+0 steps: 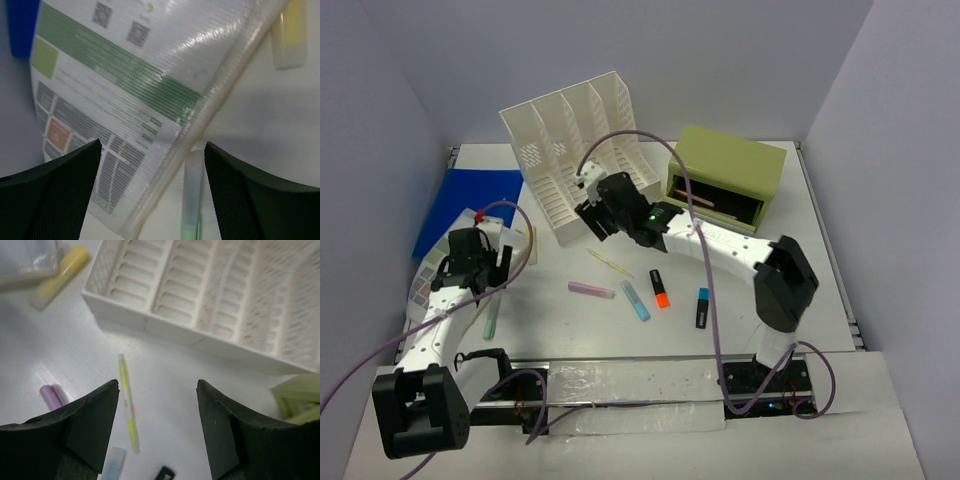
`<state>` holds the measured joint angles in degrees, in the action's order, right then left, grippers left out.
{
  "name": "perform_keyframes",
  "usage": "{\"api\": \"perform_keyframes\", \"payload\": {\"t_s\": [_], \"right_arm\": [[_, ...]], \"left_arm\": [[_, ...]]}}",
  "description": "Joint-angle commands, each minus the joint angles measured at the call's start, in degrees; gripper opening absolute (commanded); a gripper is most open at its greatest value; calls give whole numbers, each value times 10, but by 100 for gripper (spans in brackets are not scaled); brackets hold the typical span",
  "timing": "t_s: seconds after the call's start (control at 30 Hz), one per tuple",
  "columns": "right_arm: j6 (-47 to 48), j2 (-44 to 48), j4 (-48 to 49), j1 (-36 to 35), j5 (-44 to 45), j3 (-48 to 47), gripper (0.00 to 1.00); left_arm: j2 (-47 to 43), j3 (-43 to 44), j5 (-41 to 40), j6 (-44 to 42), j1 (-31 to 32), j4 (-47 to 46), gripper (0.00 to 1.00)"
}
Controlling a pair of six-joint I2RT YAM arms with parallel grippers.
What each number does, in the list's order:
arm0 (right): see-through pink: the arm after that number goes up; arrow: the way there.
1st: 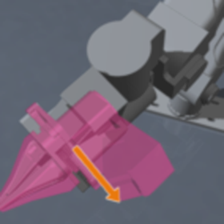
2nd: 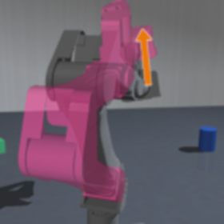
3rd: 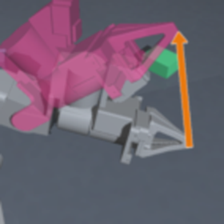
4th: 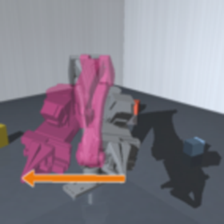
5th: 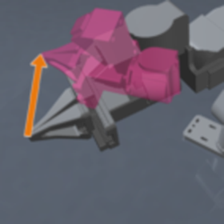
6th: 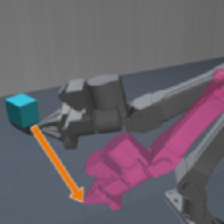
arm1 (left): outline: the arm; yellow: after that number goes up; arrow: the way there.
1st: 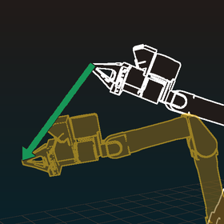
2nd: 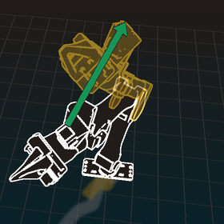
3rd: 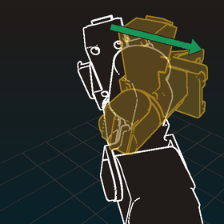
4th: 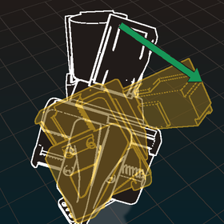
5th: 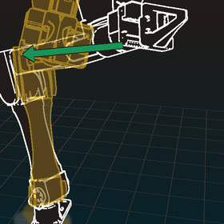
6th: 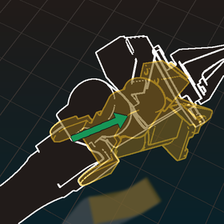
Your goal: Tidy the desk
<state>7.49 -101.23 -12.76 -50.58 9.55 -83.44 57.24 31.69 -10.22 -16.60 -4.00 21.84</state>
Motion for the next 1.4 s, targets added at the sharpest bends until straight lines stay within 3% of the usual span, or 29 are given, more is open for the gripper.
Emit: {"api": "perform_keyframes", "payload": {"t_s": [0.0, 0.13, 0.43, 0.5, 0.57, 0.63, 0.83, 1.0, 1.13, 1.37], "right_arm": [[-39, -90, -95, 3, -92, -44, 68], [-44, -150, -130, -1, -86, -71, 64], [-55, -193, -145, -15, -56, -56, 61], [-60, -202, -149, -15, -44, -54, 52], [-60, -210, -154, -15, -45, -53, 35], [-60, -211, -152, -15, -46, -50, 23], [-36, -191, -138, -16, -10, -62, 1], [7, -143, -140, -29, 49, -74, 0], [103, -10, -42, -46, 162, 12, 0], [252, 56, 52, 9, 353, 78, 0]], "left_arm": [[-5, 50, 90, -17, -37, 10, 90], [-4, 39, 93, -6, -40, 4, 90], [-4, 27, 97, 3, -40, 1, 89], [-2, 30, 97, 3, -39, 3, 89], [-2, 33, 97, 4, -40, 5, 89], [-3, 34, 97, 4, -39, 6, 89], [-3, 32, 107, 4, -40, 7, 88], [-6, 25, 105, 0, -40, 6, 88], [-10, 19, 106, -5, -40, 3, 88], [-5, 16, 111, -5, -39, -2, 88]]}}
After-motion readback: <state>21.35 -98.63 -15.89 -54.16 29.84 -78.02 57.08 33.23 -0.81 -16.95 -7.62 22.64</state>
